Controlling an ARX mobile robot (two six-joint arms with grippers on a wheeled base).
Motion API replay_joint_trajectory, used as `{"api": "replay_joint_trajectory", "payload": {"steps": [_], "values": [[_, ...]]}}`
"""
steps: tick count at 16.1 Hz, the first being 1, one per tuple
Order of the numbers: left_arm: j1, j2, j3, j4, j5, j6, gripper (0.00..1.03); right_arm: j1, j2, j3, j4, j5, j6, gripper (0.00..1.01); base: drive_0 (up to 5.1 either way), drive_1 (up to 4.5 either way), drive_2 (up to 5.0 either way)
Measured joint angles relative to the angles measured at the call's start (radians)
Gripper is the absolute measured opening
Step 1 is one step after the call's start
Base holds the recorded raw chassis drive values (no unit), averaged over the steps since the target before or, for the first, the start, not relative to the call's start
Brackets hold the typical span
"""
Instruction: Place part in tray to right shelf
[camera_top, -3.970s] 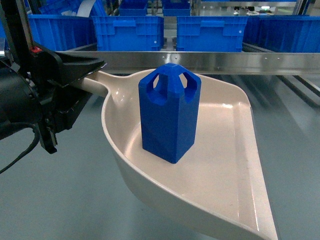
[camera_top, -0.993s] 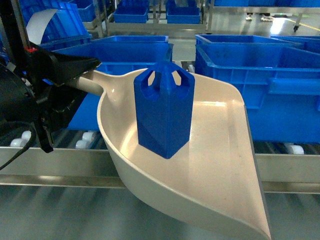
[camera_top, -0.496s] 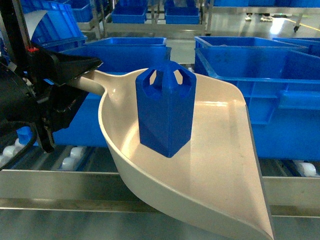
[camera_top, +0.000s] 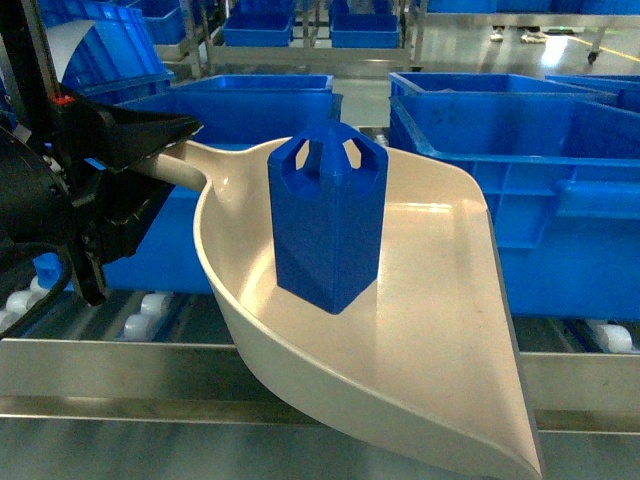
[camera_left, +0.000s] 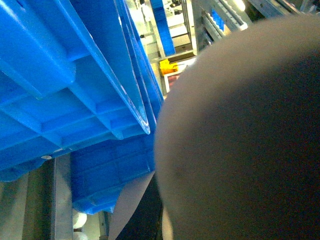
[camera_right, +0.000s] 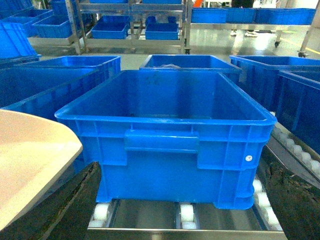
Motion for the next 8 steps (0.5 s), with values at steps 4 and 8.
{"api": "replay_joint_trajectory", "payload": {"steps": [4, 8], "values": [[0.0, 0.0, 0.0, 0.0, 0.0, 0.0, 0.16, 0.0, 0.0, 0.0, 0.0, 0.0, 0.0, 0.98, 0.0, 0.0, 0.0], [0.0, 0.0, 0.0, 0.0, 0.0, 0.0, 0.16, 0.0, 0.0, 0.0, 0.0, 0.0, 0.0, 0.98, 0.0, 0.0, 0.0]]}}
